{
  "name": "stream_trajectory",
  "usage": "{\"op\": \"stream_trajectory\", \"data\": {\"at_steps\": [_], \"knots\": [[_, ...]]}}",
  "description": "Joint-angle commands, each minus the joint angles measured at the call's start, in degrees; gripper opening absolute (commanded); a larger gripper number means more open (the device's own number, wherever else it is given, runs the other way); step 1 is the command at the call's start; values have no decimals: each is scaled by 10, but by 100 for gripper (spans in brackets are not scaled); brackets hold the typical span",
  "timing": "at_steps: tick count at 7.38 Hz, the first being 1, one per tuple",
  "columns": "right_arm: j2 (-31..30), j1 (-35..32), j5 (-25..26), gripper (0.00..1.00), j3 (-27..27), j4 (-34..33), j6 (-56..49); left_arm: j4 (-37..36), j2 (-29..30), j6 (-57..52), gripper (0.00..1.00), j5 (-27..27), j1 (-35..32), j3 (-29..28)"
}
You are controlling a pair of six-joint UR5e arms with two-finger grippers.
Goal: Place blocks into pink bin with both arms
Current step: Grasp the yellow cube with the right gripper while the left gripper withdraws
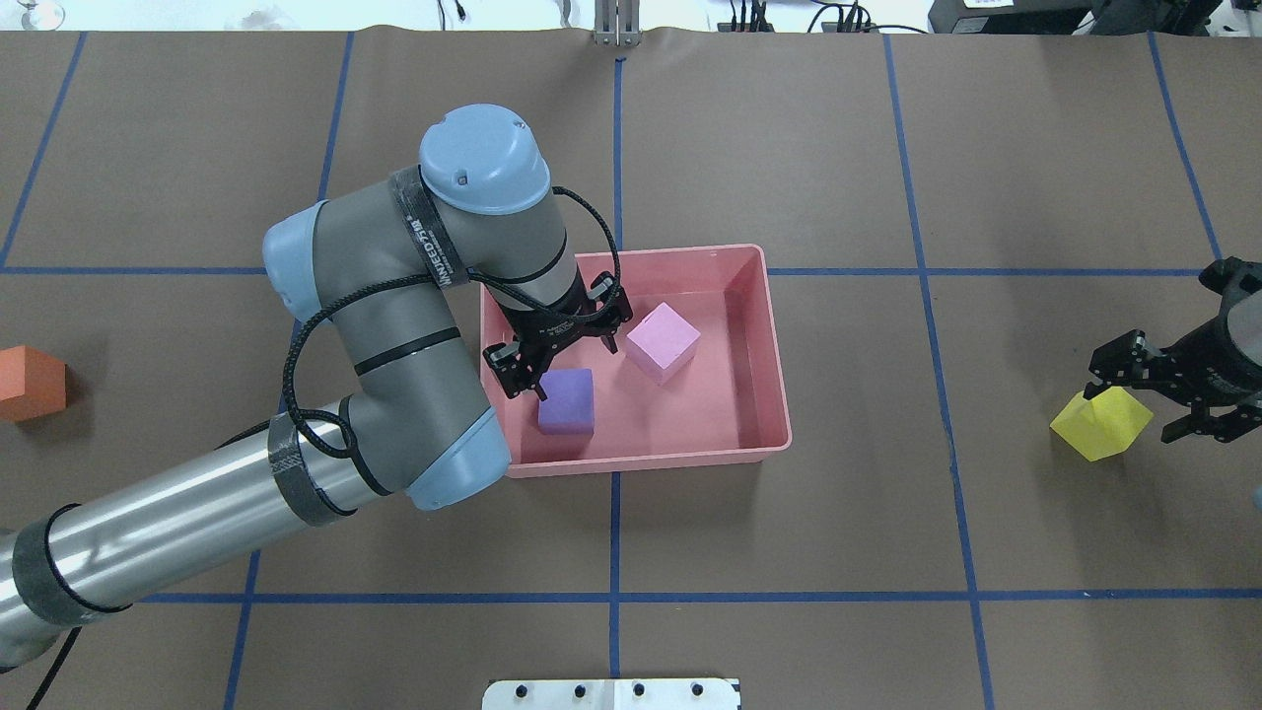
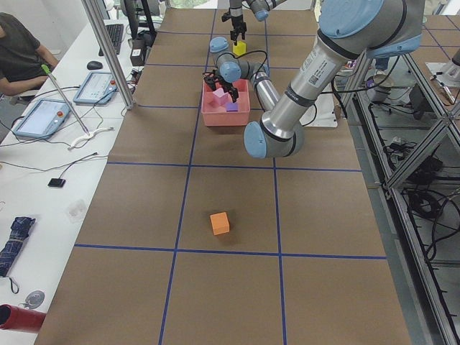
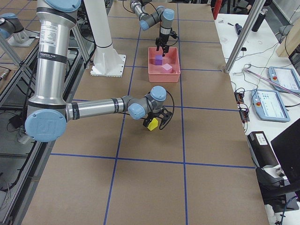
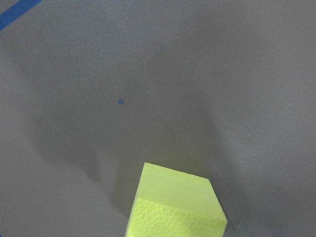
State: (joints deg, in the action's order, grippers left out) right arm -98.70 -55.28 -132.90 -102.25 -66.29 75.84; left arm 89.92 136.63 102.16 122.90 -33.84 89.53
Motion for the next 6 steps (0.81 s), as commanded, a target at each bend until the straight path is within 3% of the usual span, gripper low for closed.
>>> {"op": "stream_trajectory", "data": {"at_steps": [1, 2, 4, 5, 6], "knots": [[-7, 22, 15, 98, 0, 3, 4, 0, 1, 1, 100, -15, 4, 2], [-6, 28, 18, 95, 1, 3, 3, -2, 5, 3, 100, -20, 6, 3], [-4, 28, 19, 25, 5, 2, 4, -2, 4, 3, 100, -20, 6, 3], [-3, 28, 18, 0, 1, 3, 4, -2, 4, 3, 100, -20, 6, 3], [-4, 26, 16, 0, -4, 3, 4, -3, 3, 3, 100, -20, 6, 4]]}}
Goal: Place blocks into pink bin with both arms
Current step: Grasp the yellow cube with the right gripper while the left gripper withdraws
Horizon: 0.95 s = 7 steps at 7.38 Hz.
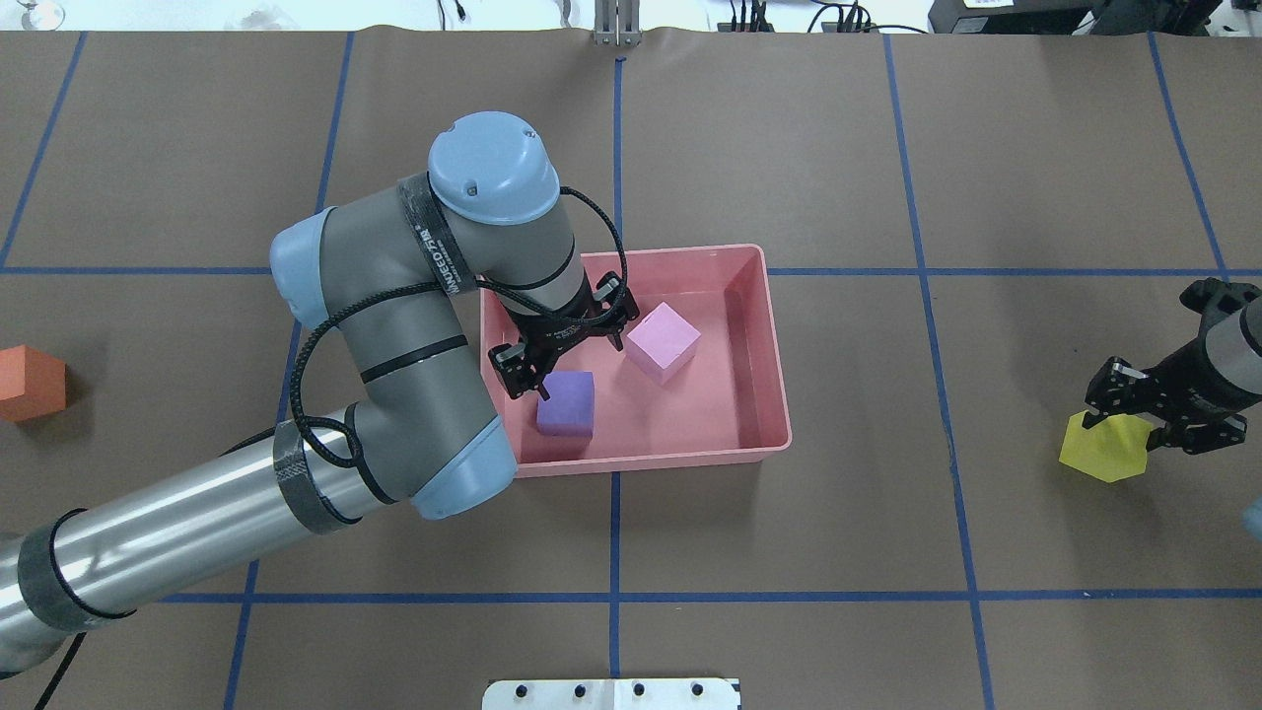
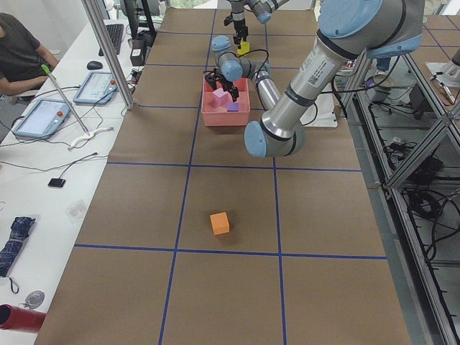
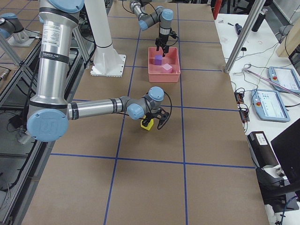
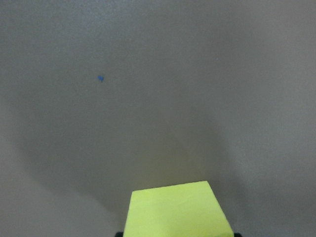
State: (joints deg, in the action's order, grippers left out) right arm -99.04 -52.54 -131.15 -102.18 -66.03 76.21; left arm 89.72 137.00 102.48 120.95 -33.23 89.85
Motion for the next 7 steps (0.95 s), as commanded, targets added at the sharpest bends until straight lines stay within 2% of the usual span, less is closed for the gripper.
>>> {"op": "stream_trajectory", "data": {"at_steps": [1, 2, 3, 4, 5, 6, 7], "knots": [[-2, -9, -12, 0, -33, -6, 0, -2, -4, -3, 100, 2, -5, 24], [4, -54, -53, 0, -66, -23, 0, -4, -37, -7, 100, 5, -22, 83], [56, -73, -86, 0, -78, -40, 0, -5, -108, -62, 100, 7, -41, 158], [128, -78, -88, 0, -86, -86, 7, -2, -207, -166, 100, 5, -46, 230], [223, -69, -83, 0, -89, -149, 64, -1, -295, -271, 100, 7, -63, 281], [298, -24, -69, 0, -91, -194, 134, 3, -368, -369, 100, 9, -94, 315], [340, 39, 2, 0, -90, -201, 196, 3, -406, -454, 100, 8, -122, 317]]}}
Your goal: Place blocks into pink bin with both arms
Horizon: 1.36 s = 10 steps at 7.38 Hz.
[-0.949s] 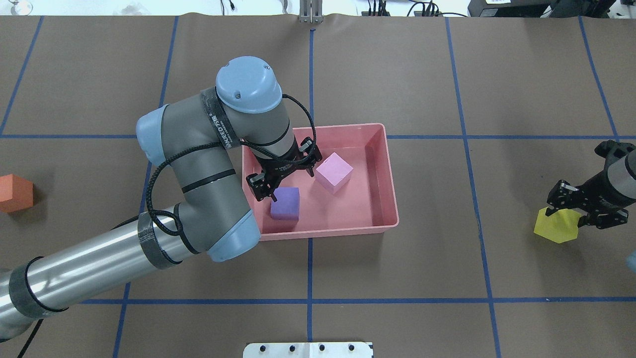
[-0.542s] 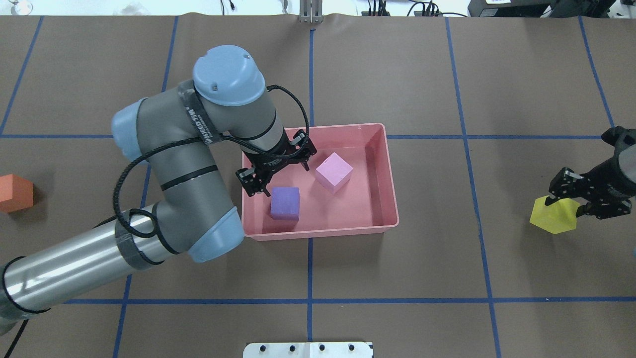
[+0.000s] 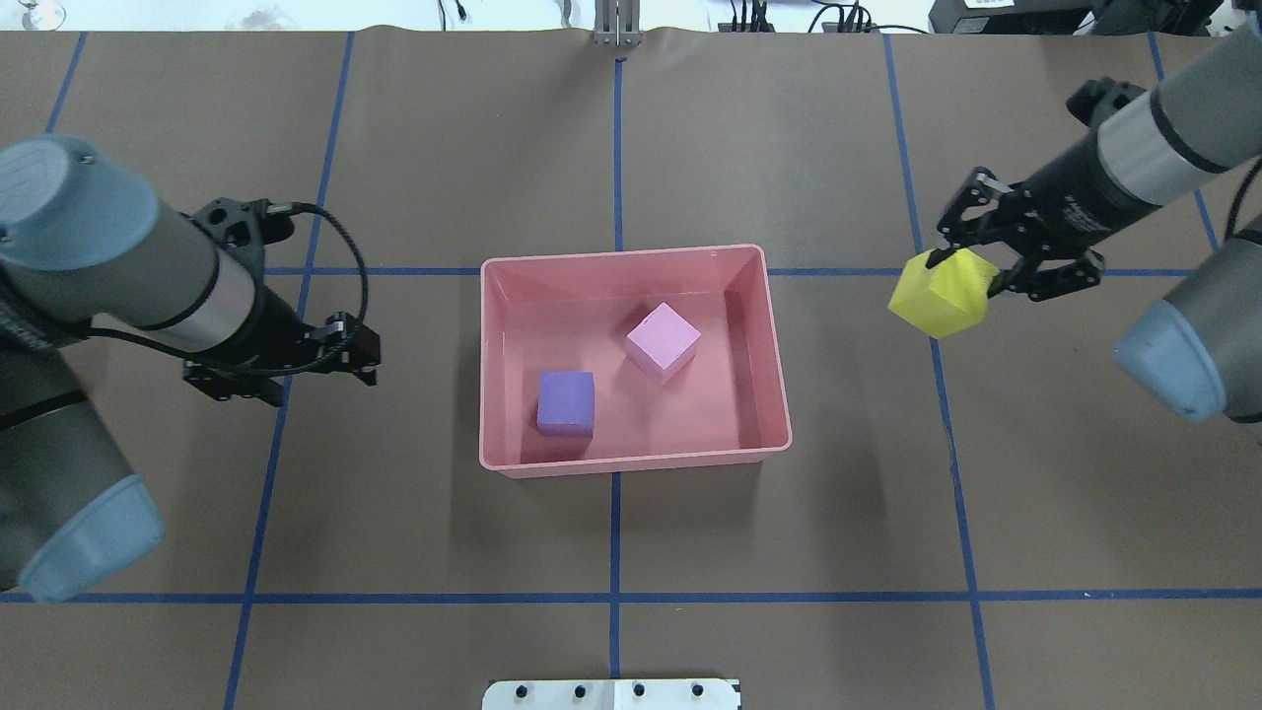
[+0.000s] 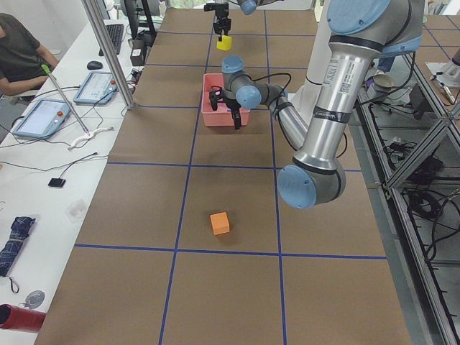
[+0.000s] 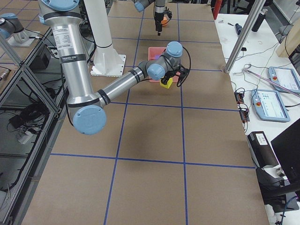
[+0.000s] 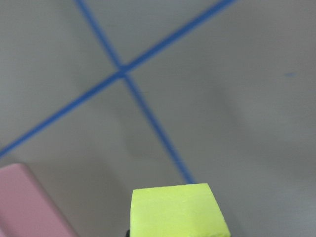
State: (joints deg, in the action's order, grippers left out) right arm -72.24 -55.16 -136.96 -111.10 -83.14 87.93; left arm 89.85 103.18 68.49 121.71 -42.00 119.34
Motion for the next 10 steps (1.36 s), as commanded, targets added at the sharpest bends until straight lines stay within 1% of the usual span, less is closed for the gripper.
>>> {"op": "stream_trajectory", "data": {"at_steps": [1, 2, 3, 4, 5, 6, 7, 8, 9, 10], "knots": [[107, 137, 135, 0, 4, -33, 107, 2, -98, -151, 100, -2, -52, 18], [133, 176, 168, 0, 9, -45, 117, 2, -112, -228, 100, 0, -74, 6], [159, 201, 192, 0, 29, -51, 121, 3, -124, -250, 100, 3, -110, -4], [164, 230, 230, 0, 45, -51, 122, 4, -124, -243, 99, 11, -127, -13], [163, 246, 253, 0, 53, -52, 122, 3, -118, -243, 99, 22, -143, -40], [160, 257, 255, 0, 55, -53, 122, 6, -120, -258, 89, 24, -167, -62], [158, 262, 257, 0, 55, -53, 122, 9, -126, -280, 99, 26, -168, -77], [152, 267, 258, 0, 56, -55, 121, 10, -127, -321, 99, 33, -184, -99], [148, 269, 258, 4, 55, -70, 120, 17, -128, -374, 100, 47, -212, -128], [148, 269, 258, 62, 55, -76, 120, 25, -127, -376, 100, 63, -228, -156]]}}
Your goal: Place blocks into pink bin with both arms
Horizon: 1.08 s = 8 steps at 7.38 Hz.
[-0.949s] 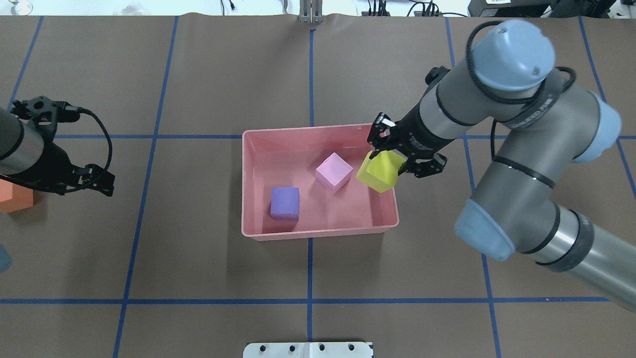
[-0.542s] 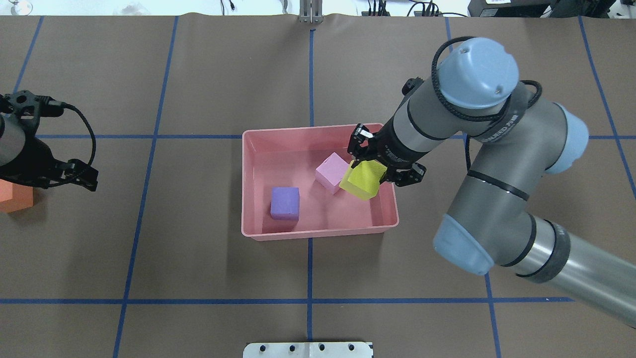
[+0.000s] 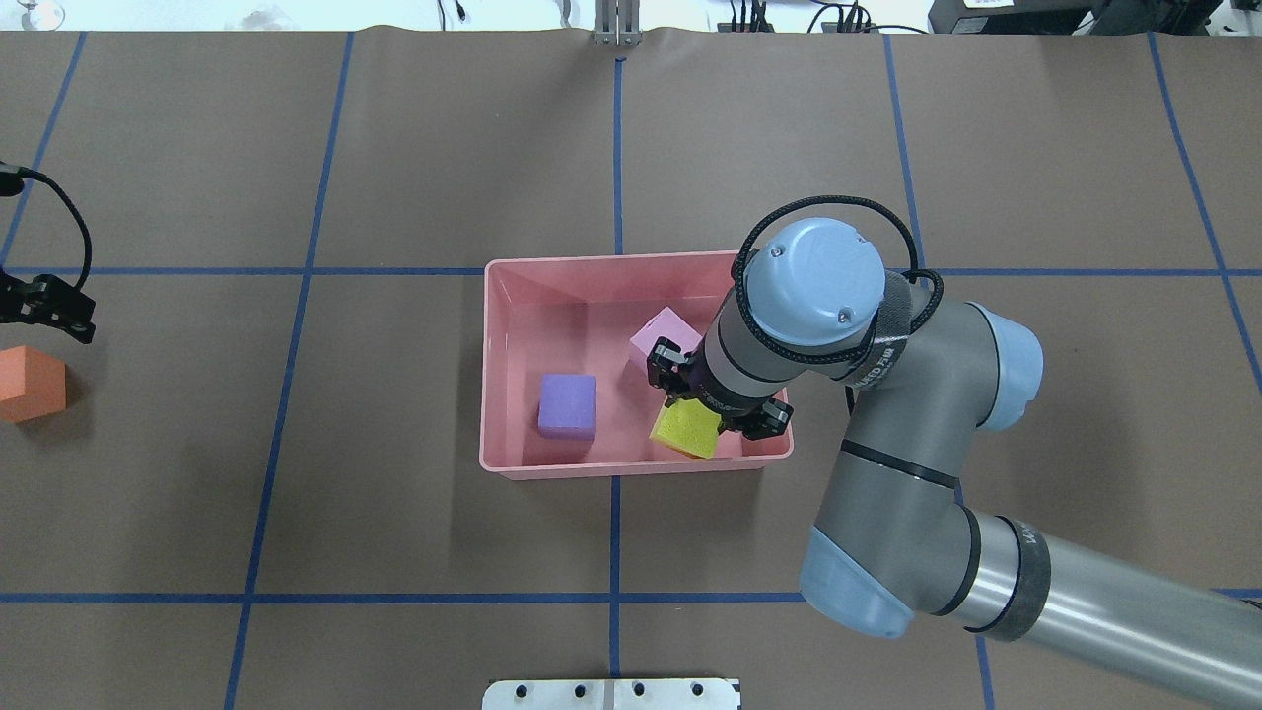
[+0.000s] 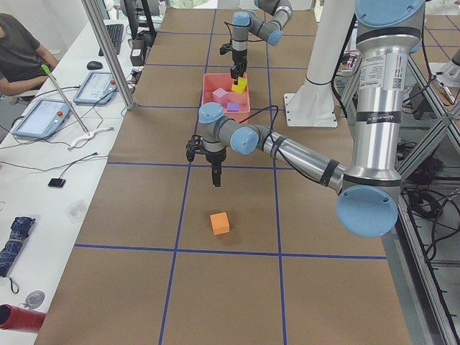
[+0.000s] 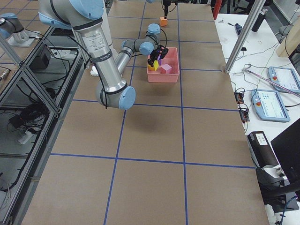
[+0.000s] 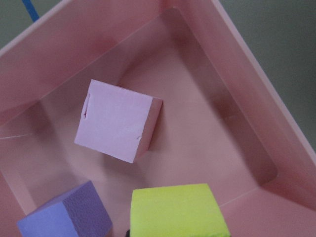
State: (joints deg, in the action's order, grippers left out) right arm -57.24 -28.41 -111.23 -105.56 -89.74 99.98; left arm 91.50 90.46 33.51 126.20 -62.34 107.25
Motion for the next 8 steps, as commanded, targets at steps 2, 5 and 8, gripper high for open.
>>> {"op": "stream_trajectory", "data": {"at_steps": [2, 5, 8], "knots": [[-2, 0, 11, 100, -6, -11, 0, 40, 0, -21, 100, 20, -24, -87], [-1, -5, 15, 100, -14, -10, 0, 248, -17, 123, 100, 23, -24, -184], [-3, -7, 17, 100, -18, -10, 0, 254, -39, 136, 100, 23, -24, -192]]}}
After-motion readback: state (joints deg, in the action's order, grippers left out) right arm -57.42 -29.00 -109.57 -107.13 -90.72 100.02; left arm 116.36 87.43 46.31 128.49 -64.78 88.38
